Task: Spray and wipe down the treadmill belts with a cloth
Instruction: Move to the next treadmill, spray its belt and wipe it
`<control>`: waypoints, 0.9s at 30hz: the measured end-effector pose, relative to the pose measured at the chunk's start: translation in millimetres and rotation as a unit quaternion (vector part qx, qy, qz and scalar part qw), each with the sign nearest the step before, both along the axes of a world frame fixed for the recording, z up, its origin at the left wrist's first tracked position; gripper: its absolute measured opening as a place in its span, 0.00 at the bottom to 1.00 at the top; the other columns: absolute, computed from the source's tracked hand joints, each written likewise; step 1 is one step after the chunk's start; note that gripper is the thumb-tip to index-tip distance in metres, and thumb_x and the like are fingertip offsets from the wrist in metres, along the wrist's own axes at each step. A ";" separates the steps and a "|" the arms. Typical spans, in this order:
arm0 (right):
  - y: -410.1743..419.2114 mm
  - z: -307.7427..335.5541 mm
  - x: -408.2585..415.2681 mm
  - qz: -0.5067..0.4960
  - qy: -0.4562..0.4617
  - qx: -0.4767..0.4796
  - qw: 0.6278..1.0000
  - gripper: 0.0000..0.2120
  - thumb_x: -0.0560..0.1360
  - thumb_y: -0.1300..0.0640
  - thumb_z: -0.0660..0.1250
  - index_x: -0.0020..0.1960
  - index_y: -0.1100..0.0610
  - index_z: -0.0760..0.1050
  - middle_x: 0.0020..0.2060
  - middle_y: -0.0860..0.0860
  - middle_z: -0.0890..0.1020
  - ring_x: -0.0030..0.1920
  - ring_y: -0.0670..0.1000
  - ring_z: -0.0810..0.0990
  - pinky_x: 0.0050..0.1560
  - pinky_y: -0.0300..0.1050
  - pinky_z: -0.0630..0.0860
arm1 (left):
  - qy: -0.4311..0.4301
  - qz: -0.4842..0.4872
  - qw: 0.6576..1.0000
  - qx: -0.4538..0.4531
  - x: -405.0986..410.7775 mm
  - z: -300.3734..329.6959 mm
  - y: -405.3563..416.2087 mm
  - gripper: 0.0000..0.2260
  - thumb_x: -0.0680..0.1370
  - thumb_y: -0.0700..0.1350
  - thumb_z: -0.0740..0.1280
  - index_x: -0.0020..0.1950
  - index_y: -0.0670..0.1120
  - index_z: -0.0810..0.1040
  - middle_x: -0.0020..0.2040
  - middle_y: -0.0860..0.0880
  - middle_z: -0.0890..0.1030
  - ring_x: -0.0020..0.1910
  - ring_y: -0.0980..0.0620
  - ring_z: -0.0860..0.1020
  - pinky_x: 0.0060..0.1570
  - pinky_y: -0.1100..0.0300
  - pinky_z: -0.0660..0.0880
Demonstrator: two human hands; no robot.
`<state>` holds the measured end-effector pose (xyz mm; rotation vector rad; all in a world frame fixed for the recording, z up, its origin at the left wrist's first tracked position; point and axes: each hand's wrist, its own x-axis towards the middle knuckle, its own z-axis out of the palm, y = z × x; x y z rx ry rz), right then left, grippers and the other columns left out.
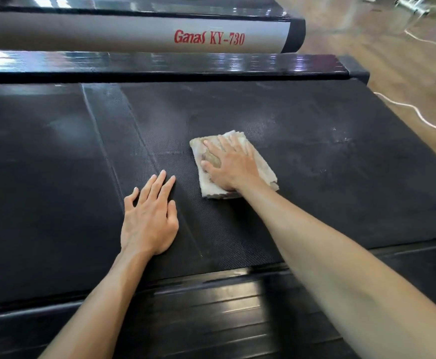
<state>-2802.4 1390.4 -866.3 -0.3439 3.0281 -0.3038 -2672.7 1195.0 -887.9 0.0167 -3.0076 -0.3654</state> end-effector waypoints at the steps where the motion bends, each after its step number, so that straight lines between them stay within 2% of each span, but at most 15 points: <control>1: -1.3 0.0 9.7 0.029 0.003 -0.008 1.000 0.30 0.80 0.34 0.54 0.81 0.35 0.57 0.83 0.46 0.56 0.83 0.53 0.46 0.80 0.61 0.42 | 0.001 0.000 1.000 0.005 -0.7 0.1 0.1 0.27 0.81 0.53 0.48 0.81 0.55 0.60 0.83 0.55 0.57 0.81 0.57 0.53 0.77 0.49 0.51; 3: 8.7 -1.1 37.5 0.089 0.005 -0.030 0.996 0.30 0.79 0.33 0.54 0.80 0.33 0.57 0.83 0.44 0.56 0.83 0.50 0.45 0.81 0.61 0.42 | 0.003 0.000 1.000 0.008 -0.7 -0.2 0.3 0.29 0.80 0.54 0.46 0.81 0.55 0.60 0.83 0.56 0.56 0.81 0.58 0.53 0.77 0.49 0.50; 5: 29.7 -5.4 56.9 0.106 0.011 -0.042 0.993 0.29 0.79 0.32 0.54 0.79 0.32 0.58 0.82 0.41 0.57 0.83 0.48 0.46 0.81 0.60 0.45 | 0.004 0.001 1.000 0.005 0.2 -0.2 0.0 0.29 0.80 0.54 0.45 0.82 0.55 0.59 0.83 0.56 0.56 0.81 0.58 0.52 0.77 0.50 0.50; 9: 51.7 -4.4 34.8 0.019 -0.001 -0.035 0.999 0.28 0.81 0.34 0.55 0.80 0.32 0.57 0.83 0.41 0.55 0.83 0.47 0.45 0.81 0.54 0.40 | 0.003 -0.005 1.000 0.006 0.0 0.1 -0.8 0.29 0.79 0.55 0.44 0.82 0.55 0.59 0.83 0.56 0.56 0.81 0.58 0.52 0.78 0.49 0.51; 13: 23.1 -1.0 -13.6 -0.041 -0.011 0.001 0.999 0.30 0.82 0.34 0.52 0.82 0.37 0.54 0.84 0.44 0.52 0.83 0.51 0.43 0.81 0.59 0.39 | -0.004 -0.004 1.000 0.001 0.5 -0.7 0.3 0.29 0.80 0.54 0.44 0.82 0.55 0.58 0.83 0.56 0.55 0.81 0.58 0.51 0.77 0.50 0.50; 18: 5.1 6.7 22.1 0.068 0.000 -0.036 0.997 0.28 0.81 0.36 0.56 0.80 0.34 0.57 0.83 0.44 0.54 0.83 0.50 0.42 0.81 0.57 0.38 | -0.002 -0.006 1.000 -0.001 0.9 0.6 -0.1 0.28 0.80 0.54 0.44 0.82 0.56 0.58 0.83 0.56 0.55 0.81 0.58 0.51 0.78 0.49 0.52; 20: 24.3 7.0 48.1 0.088 -0.002 -0.046 0.995 0.29 0.80 0.35 0.57 0.80 0.31 0.56 0.83 0.41 0.53 0.83 0.47 0.42 0.81 0.54 0.37 | 0.002 -0.005 1.000 0.017 2.9 2.1 0.3 0.28 0.80 0.54 0.47 0.81 0.55 0.60 0.83 0.56 0.56 0.81 0.58 0.52 0.78 0.49 0.52; 22: 47.1 4.7 53.0 0.063 -0.012 -0.040 0.997 0.29 0.80 0.34 0.55 0.80 0.30 0.55 0.83 0.38 0.53 0.83 0.45 0.41 0.81 0.53 0.38 | 0.009 -0.001 0.998 0.055 -1.3 6.1 -0.5 0.27 0.79 0.54 0.52 0.79 0.56 0.65 0.82 0.55 0.58 0.81 0.58 0.52 0.79 0.49 0.52; 25: 52.8 2.1 15.5 -0.022 -0.011 -0.014 1.000 0.28 0.81 0.34 0.54 0.81 0.32 0.54 0.83 0.40 0.52 0.83 0.46 0.40 0.81 0.55 0.39 | 0.045 0.006 0.996 0.077 -29.1 14.4 -4.3 0.27 0.78 0.50 0.65 0.77 0.58 0.68 0.83 0.52 0.56 0.82 0.55 0.48 0.79 0.46 0.50; 27: 36.2 0.5 -22.1 -0.050 -0.009 -0.005 0.999 0.29 0.82 0.34 0.52 0.81 0.34 0.54 0.84 0.43 0.51 0.83 0.49 0.40 0.81 0.56 0.38 | 0.039 0.020 0.995 0.088 -58.8 21.1 -6.3 0.27 0.80 0.50 0.66 0.79 0.58 0.65 0.84 0.52 0.53 0.82 0.55 0.45 0.80 0.47 0.46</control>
